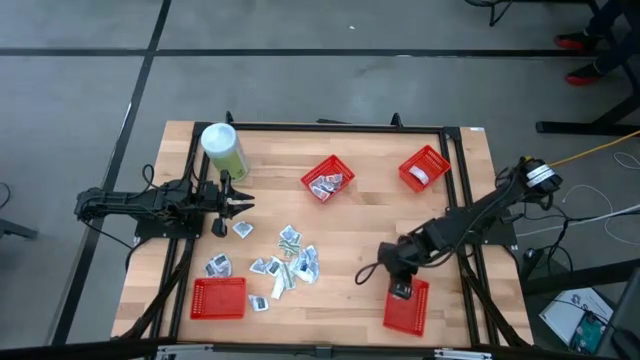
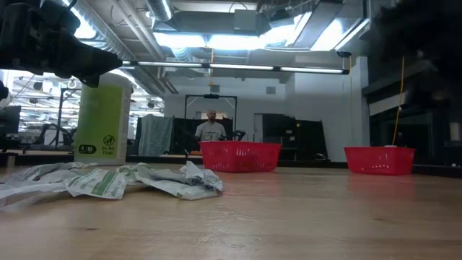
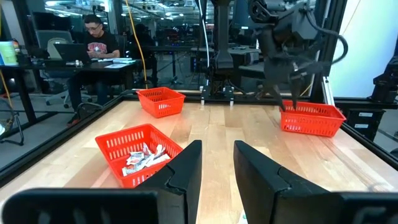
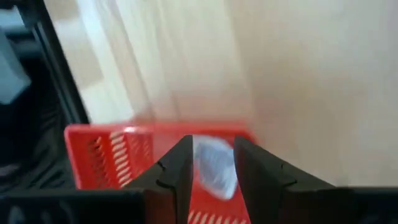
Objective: Pick & Place First Aid Supplies
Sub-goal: Adjust the red container
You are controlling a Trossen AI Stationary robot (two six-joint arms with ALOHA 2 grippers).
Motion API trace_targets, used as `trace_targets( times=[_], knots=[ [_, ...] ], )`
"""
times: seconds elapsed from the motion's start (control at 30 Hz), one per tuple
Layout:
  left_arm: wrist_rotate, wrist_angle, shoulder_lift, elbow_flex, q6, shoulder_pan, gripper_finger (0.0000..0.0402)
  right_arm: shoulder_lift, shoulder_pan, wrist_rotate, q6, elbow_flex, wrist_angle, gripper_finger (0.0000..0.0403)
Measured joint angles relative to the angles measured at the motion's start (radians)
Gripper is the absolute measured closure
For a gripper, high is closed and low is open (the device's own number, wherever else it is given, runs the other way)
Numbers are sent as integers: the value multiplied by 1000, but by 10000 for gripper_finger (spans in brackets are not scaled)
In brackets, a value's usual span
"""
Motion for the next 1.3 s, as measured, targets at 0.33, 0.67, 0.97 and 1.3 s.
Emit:
trace_targets(
  times=[0.33, 0.67, 0.97, 1.3],
  knots=[
    [0, 0, 0, 0, 0, 0, 313, -194, -54, 375, -129, 0, -84, 285],
    [0, 0, 0, 0, 0, 0, 313, -220, -133, 843, 69, 0, -557, 285],
    [0, 0, 0, 0, 0, 0, 313, -191, -308, 846, 19, 0, -578, 285],
    [0, 0, 0, 0, 0, 0, 313, -169, -535, 725, -132, 0, -516, 285]
  ],
)
